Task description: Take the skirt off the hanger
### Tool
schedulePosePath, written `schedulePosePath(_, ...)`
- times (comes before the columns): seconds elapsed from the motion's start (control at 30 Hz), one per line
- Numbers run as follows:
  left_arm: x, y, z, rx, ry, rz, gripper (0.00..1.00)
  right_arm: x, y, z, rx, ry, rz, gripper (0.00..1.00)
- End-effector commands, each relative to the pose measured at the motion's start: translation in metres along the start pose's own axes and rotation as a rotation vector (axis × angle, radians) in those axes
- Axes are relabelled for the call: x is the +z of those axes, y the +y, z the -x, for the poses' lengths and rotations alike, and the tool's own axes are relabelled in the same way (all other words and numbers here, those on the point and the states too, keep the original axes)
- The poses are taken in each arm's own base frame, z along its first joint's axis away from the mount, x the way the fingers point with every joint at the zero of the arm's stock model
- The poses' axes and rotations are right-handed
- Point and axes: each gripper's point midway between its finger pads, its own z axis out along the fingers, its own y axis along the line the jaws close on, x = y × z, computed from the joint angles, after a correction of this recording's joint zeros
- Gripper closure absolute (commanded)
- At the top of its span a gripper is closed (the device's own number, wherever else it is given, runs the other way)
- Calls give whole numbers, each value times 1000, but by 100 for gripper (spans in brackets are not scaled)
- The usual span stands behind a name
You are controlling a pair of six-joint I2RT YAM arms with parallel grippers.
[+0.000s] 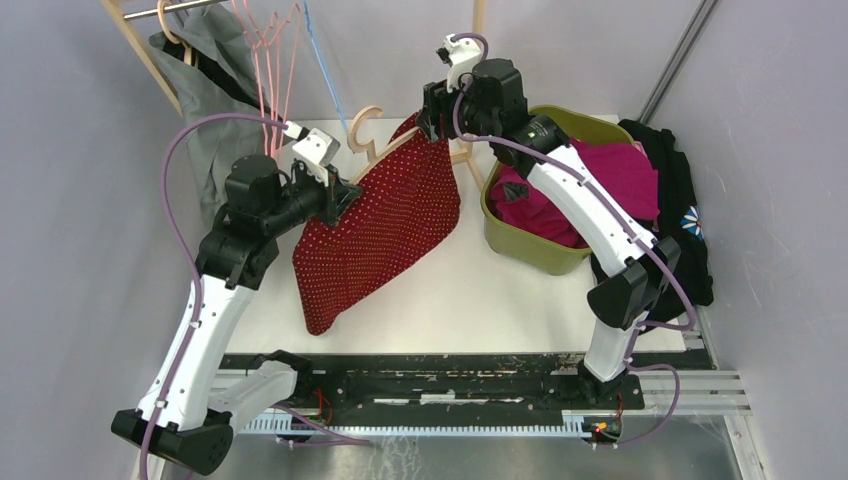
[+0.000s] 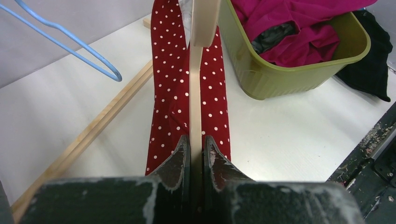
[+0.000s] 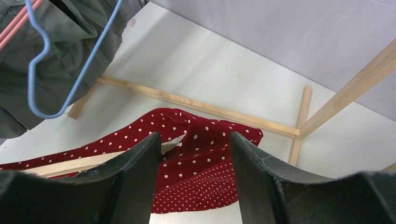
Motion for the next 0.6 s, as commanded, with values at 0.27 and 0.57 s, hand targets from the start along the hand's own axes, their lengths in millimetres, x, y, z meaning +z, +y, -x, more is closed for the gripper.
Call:
schedulePosePath(0.27,-14,-4,46,66,-152,-4,97,2,-18,10,-50,-37,-94,80)
schedulePosePath(0.57,-18,-1,42,71,-132,23,97,-15,-94,26,-127,-61,-374,99)
